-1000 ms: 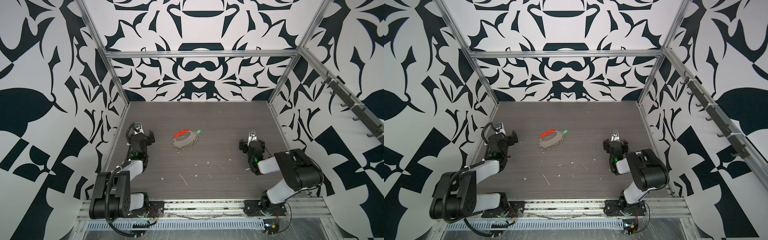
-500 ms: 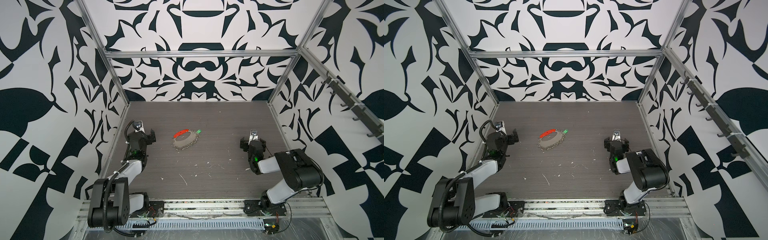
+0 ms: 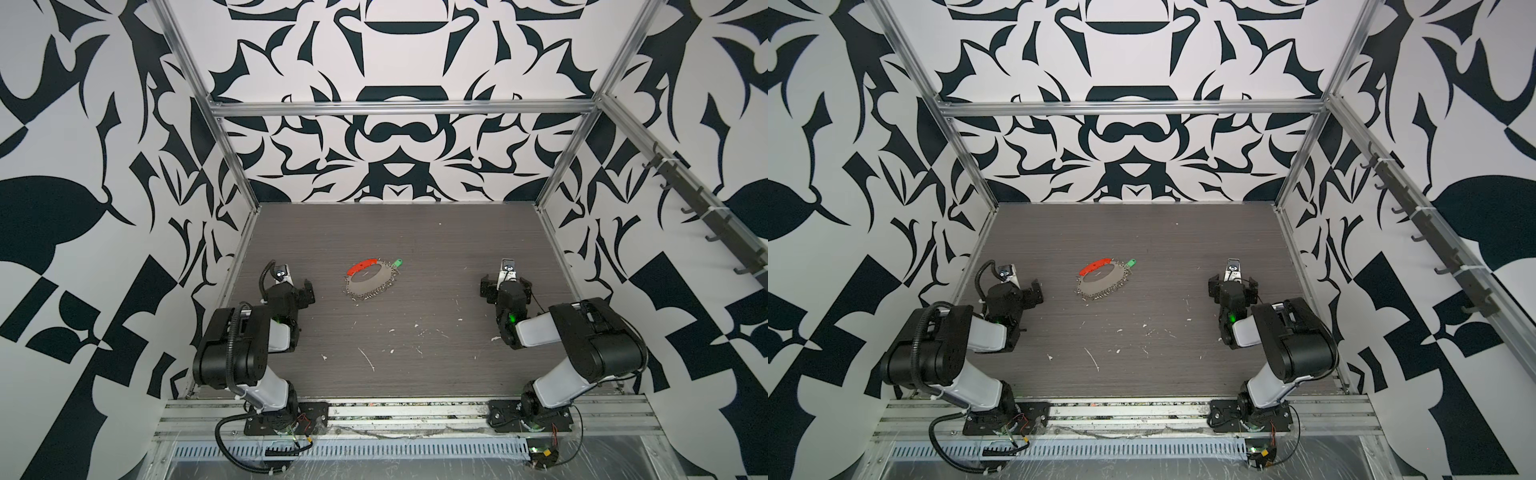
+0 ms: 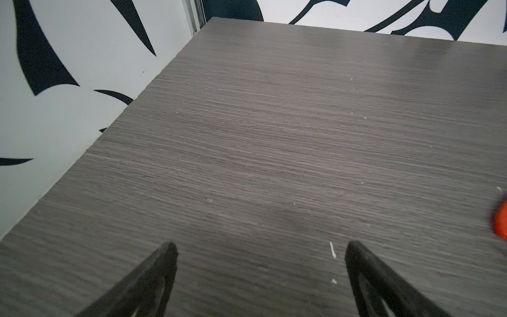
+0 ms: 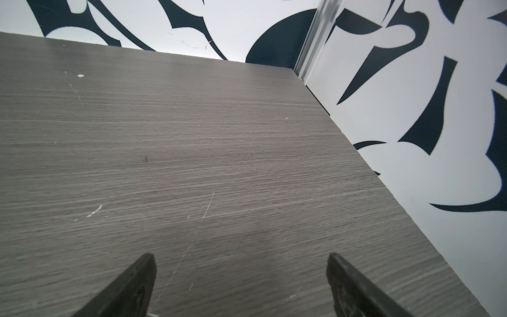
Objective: Attach keys to a key ring
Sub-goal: Reset both arms
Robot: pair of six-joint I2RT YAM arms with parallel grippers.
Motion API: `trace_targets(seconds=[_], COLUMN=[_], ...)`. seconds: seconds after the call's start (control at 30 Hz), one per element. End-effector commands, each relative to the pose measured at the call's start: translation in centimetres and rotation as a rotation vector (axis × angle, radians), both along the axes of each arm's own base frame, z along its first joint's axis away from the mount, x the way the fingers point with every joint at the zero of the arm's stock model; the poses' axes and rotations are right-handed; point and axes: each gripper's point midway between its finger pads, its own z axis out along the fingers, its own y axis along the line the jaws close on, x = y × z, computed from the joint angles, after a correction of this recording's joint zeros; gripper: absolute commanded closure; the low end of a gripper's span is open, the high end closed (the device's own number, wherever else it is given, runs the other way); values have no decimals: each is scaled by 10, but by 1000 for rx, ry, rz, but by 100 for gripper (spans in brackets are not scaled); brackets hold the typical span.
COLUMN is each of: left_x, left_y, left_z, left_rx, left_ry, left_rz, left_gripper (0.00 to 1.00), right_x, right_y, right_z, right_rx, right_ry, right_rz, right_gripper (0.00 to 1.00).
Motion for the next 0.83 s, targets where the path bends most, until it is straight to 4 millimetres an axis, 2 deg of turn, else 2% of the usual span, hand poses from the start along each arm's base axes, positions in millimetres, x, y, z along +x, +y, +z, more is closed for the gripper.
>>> trace_targets(seconds=[0.0,0.1,0.8], left_x=[27,25,24], left_y=[12,12,11], left_z=[33,30,31], left_rx=[1,-39,-35], left_ry=[-97,-58,-77], left_rz=[60,57,53], left_gripper=[1,1,1], right_x=[9,9,12], right_y=[-3,-3,4], right_z=[20,20,19], right_rx=[11,12,28], right_ry=[-70,-69,-57], right_rz=[-25,-25,26], right_gripper=[0,0,0])
